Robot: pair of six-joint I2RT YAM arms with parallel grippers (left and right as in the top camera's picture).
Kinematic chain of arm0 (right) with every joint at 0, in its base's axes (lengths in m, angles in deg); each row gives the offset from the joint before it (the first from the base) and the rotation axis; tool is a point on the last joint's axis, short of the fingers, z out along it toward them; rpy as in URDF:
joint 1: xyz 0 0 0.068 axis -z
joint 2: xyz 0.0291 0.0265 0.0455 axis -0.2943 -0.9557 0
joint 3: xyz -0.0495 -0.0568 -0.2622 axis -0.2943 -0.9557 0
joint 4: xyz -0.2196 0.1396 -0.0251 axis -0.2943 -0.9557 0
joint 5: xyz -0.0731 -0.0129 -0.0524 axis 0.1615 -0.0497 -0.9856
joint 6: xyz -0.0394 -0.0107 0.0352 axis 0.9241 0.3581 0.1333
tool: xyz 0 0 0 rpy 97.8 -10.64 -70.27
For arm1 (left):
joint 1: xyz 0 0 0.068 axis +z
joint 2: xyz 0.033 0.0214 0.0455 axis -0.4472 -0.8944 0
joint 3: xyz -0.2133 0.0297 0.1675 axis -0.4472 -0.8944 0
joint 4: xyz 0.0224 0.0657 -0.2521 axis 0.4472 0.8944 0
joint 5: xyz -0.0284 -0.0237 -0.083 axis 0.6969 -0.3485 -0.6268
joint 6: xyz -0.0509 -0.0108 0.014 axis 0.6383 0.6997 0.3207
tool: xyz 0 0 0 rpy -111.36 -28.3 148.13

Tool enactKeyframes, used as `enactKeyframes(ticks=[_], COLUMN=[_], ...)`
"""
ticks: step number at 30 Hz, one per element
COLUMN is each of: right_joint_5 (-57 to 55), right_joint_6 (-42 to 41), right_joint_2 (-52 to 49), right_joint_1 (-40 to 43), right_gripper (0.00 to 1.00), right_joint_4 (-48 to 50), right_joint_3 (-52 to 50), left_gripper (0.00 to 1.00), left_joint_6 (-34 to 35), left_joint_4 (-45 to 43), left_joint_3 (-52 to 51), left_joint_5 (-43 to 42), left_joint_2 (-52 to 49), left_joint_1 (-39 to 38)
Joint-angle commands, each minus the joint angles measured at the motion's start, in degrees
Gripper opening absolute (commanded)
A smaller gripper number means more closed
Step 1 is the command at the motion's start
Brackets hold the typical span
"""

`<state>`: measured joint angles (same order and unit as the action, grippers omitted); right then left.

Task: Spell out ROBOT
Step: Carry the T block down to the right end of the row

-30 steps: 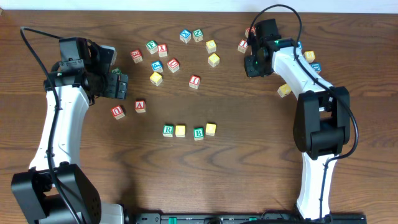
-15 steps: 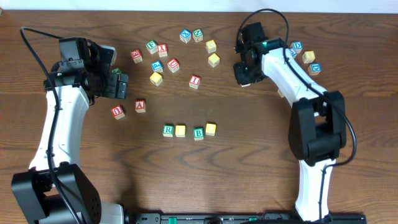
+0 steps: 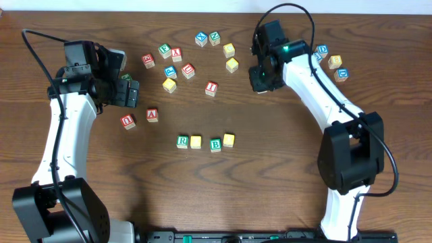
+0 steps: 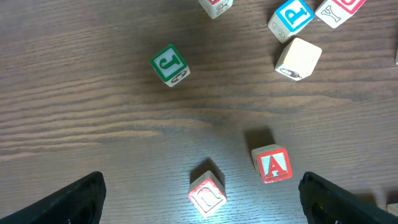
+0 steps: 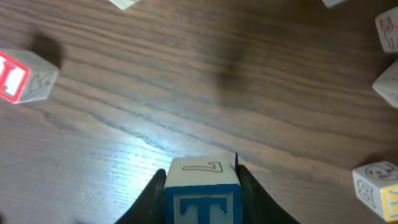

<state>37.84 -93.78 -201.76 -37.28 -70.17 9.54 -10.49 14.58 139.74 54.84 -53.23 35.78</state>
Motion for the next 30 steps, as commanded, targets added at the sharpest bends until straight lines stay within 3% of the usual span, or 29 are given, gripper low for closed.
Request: enactKeyframes(ticks=[1, 11, 20, 30], right_joint_5=[-1.57, -2.91, -7.78, -9.94], right_joint_6=[-2.78, -10.03, -21.18, -26.84], right_joint_2=[5.29, 22.53, 26.29, 26.29], right_joint_1=[-1.36, -5.97, -14.71, -20.87], right_gripper=[0.01, 0.01, 0.01, 0.01], right_joint_4=[2.21, 12.92, 13.55, 19.12], right_joint_3=[-6.49, -30.34, -35.8, -41.31], left_gripper=[0.97, 0.98, 0.98, 0.97], left_joint_6=[-0.33, -0.33, -0.33, -0.33], left_joint_4=[0.17, 0.17, 0.17, 0.17], left_joint_3=[1.25, 1.25, 1.25, 1.25], left_joint_5=[-0.68, -0.68, -0.68, -0.68], left_joint_2=[-0.66, -0.66, -0.66, -0.66], left_joint_1=[-0.07, -0.07, -0.07, -0.07])
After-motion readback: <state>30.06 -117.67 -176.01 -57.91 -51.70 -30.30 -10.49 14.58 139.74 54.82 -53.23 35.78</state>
